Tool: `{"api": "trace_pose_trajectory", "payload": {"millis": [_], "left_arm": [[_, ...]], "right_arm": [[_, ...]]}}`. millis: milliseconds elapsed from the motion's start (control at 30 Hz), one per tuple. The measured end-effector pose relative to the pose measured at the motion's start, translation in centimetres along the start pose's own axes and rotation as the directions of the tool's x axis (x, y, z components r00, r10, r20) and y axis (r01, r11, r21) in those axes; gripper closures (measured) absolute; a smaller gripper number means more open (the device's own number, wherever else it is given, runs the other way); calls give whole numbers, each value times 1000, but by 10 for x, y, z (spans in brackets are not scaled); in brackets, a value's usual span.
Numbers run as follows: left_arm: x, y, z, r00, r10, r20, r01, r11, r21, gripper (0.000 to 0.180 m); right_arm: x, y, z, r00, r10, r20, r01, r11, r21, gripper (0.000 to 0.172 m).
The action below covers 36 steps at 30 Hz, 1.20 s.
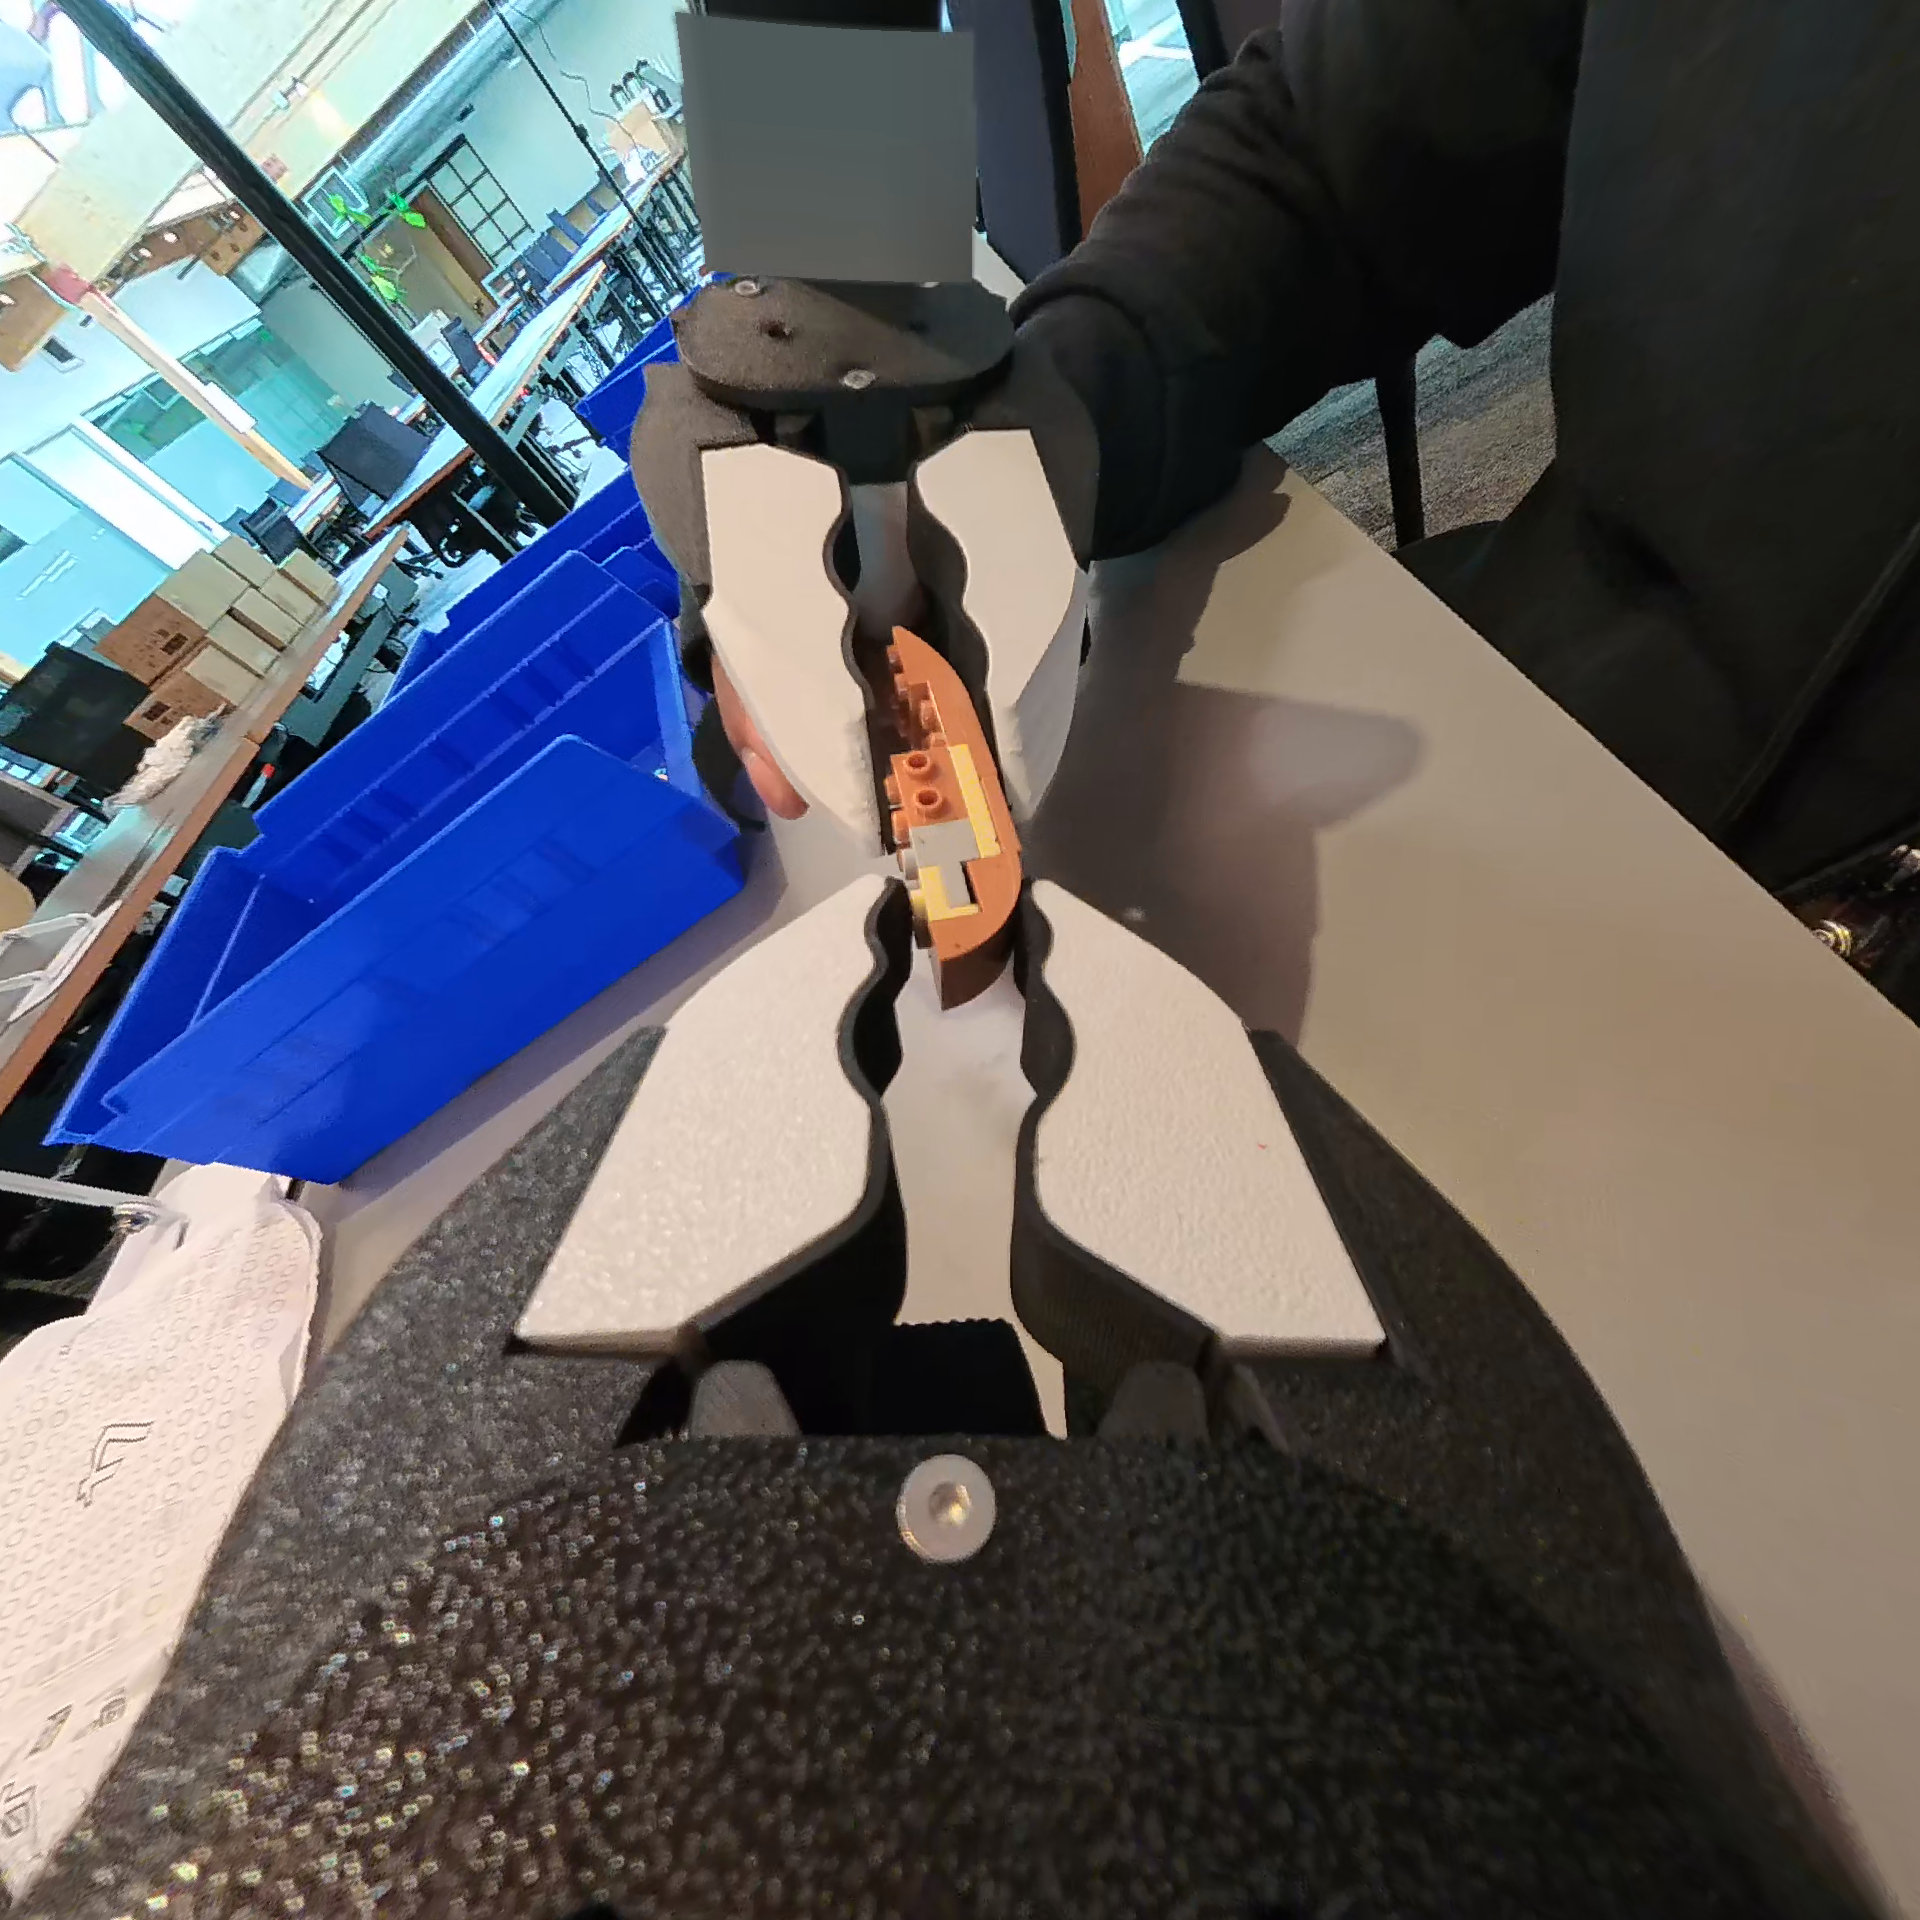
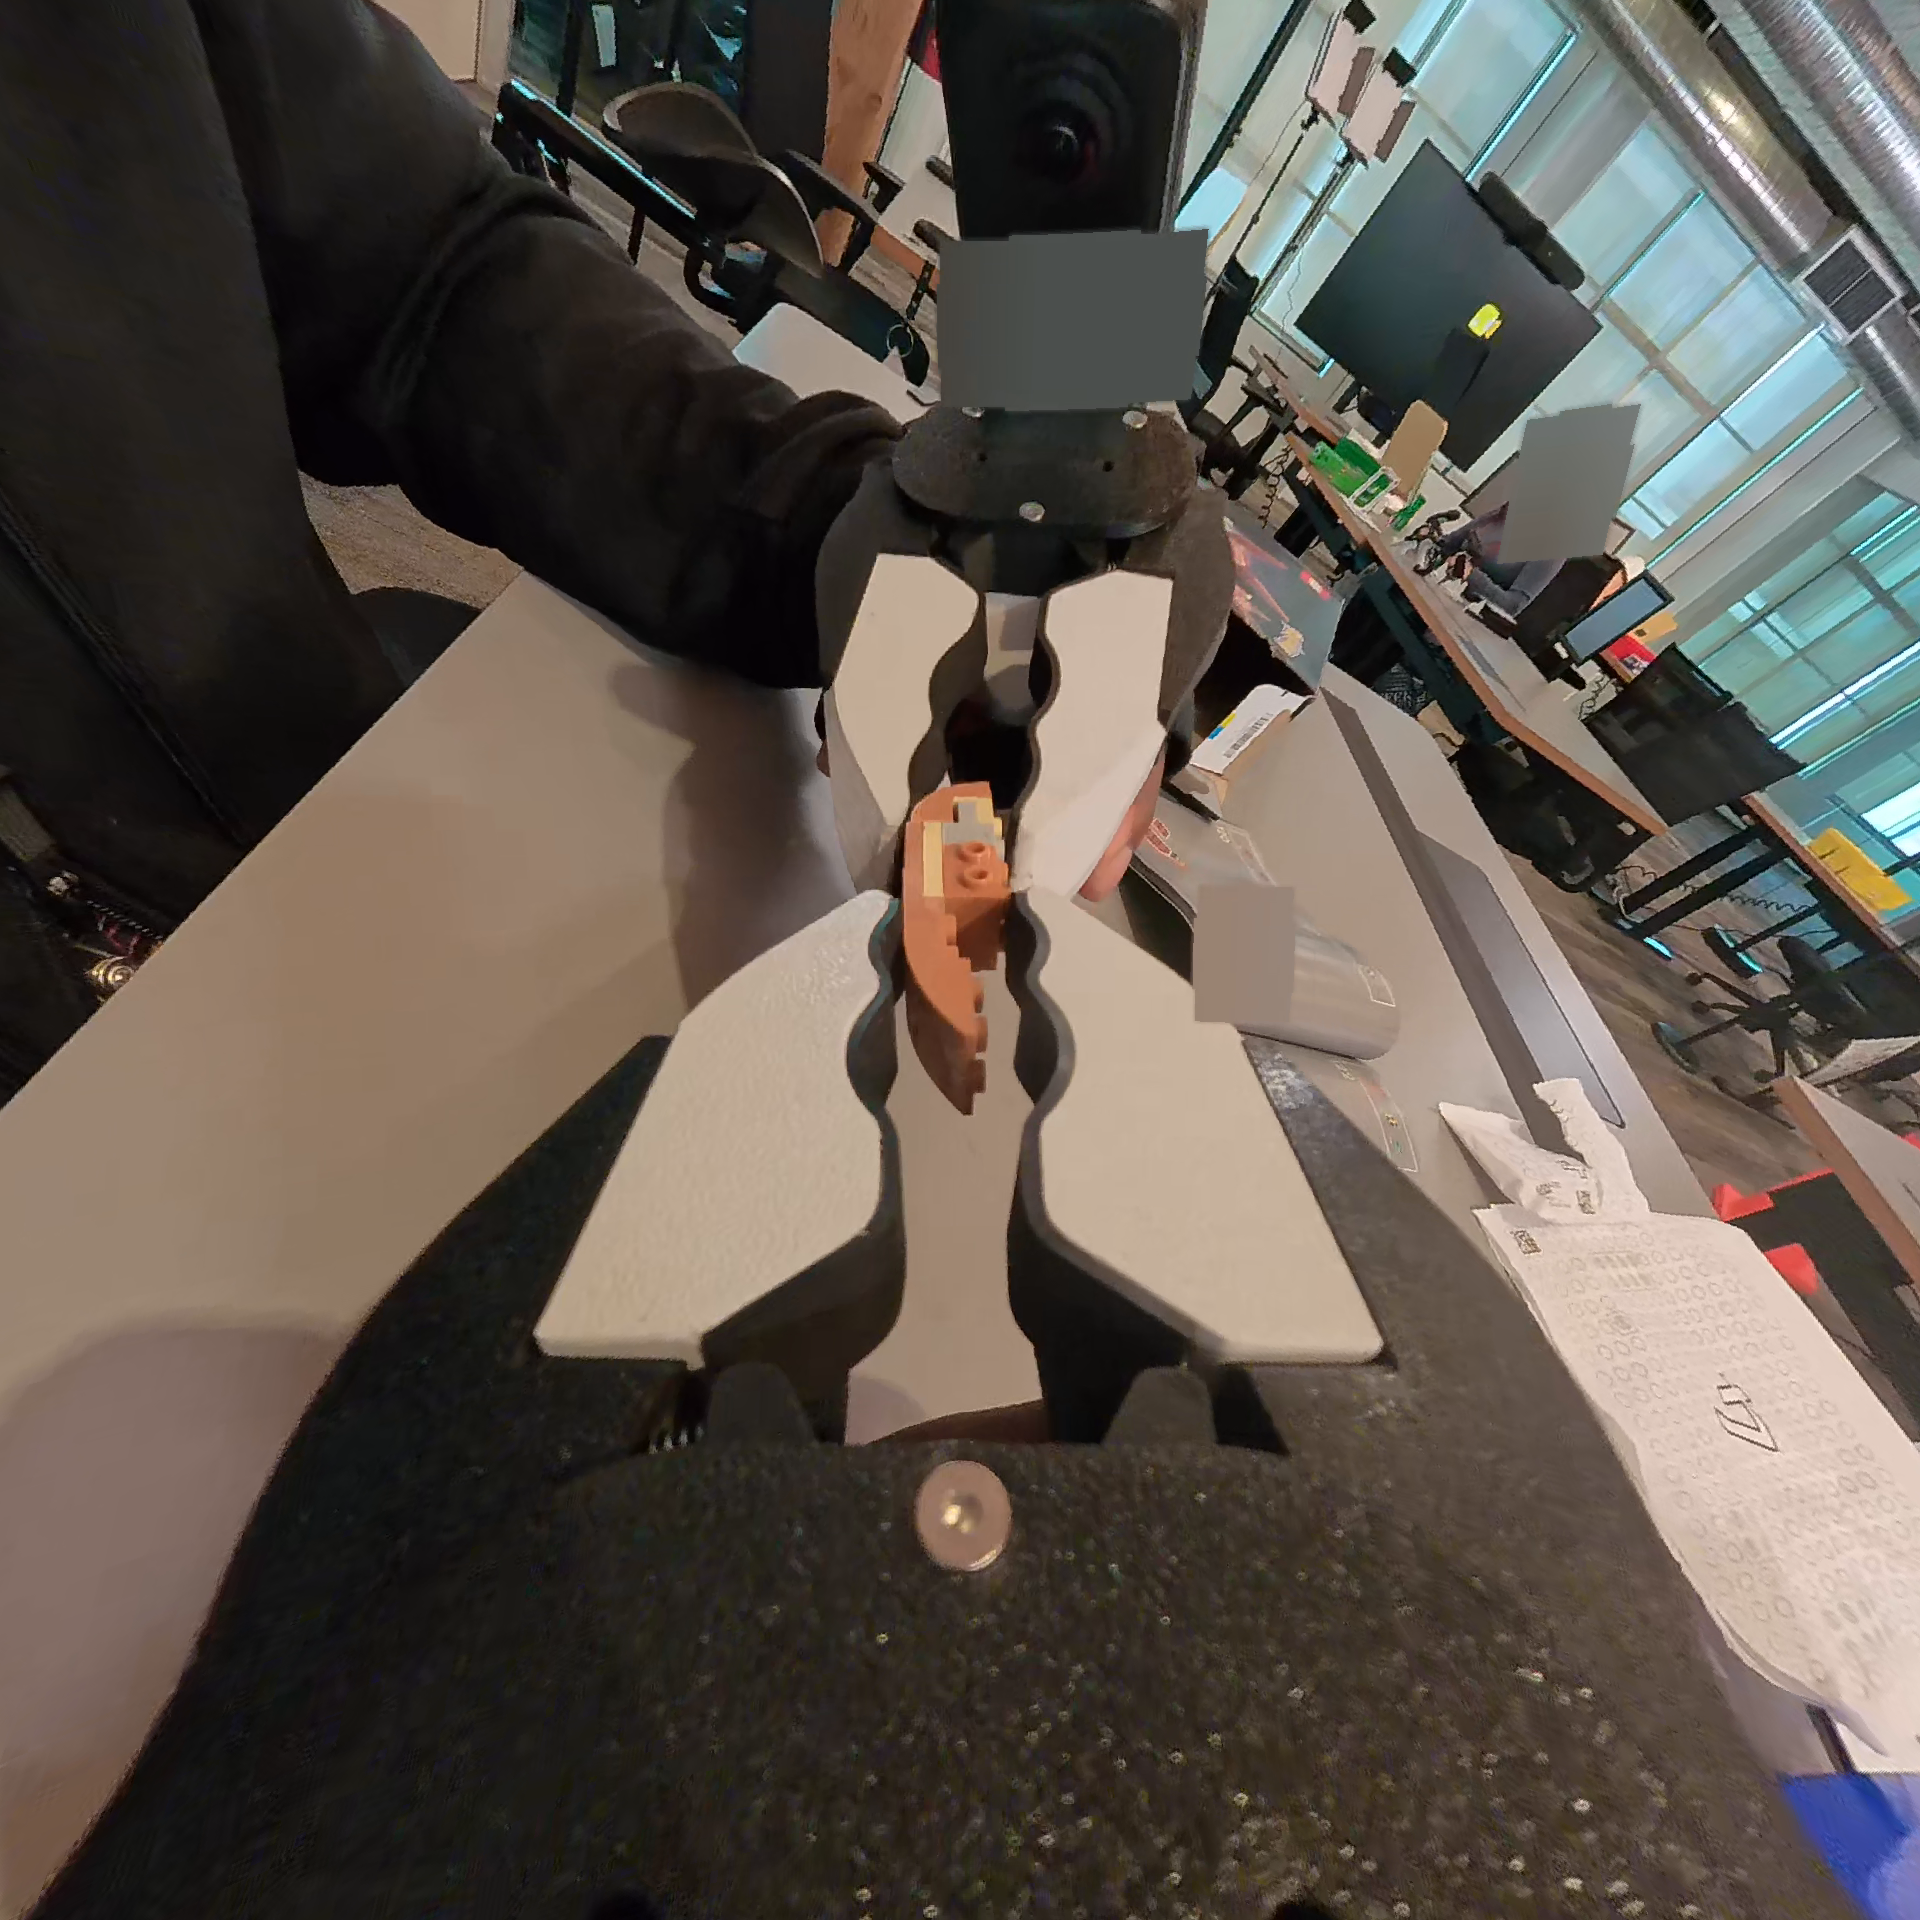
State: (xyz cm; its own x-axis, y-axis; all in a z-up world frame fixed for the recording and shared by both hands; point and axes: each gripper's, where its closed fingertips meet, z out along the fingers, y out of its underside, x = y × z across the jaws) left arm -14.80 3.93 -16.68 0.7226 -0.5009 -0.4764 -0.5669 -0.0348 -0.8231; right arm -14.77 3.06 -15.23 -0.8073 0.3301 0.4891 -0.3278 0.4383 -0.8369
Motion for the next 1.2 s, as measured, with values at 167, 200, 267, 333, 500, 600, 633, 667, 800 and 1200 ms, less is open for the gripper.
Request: {"api": "trace_pose_trajectory", "payload": {"millis": [167, 200, 267, 333, 500, 600, 633, 667, 800, 1200], "left_arm": [[-1, 1, 1, 999, -43, -12, 43, 999, 13, 162], [-2, 1, 1, 997, -72, -15, 72, 997, 24, 162], [-4, 2, 1, 989, -142, -30, 143, 989, 42, 162], [-7, 2, 1, 978, -202, -44, 205, 977, 67, 162], [-10, 4, -2, 960, -273, -65, 278, 956, 89, 162], [-8, 6, 0, 962, -265, -64, 269, 960, 71, 162], [-8, 6, 1, 964, -258, -64, 262, 963, 65, 162], [-7, 7, 2, 965, -254, -63, 257, 964, 60, 162], [-6, 7, 4, 970, -235, -56, 237, 970, 48, 162], [-3, 9, 4, 981, -188, -47, 189, 982, 26, 162]], "right_arm": [[1, 2, 0, 1000, -11, -9, 11, 1000, 5, 153], [3, 2, 0, 1000, -6, -15, 6, 1000, 7, 153], [6, 5, -1, 1000, 3, -28, -3, 1000, -5, 148], [6, 9, 0, 999, 12, -29, -13, 999, -32, 139], [7, 13, 0, 999, 37, -30, -38, 998, -44, 138], [10, 14, 0, 998, 54, -41, -56, 998, -40, 142], [10, 14, 0, 997, 55, -46, -57, 998, -42, 143], [11, 14, 0, 997, 54, -53, -56, 998, -41, 145], [9, 12, 0, 998, 32, -48, -33, 999, -31, 151], [6, 14, 2, 999, 45, -26, -47, 998, -45, 153]]}}
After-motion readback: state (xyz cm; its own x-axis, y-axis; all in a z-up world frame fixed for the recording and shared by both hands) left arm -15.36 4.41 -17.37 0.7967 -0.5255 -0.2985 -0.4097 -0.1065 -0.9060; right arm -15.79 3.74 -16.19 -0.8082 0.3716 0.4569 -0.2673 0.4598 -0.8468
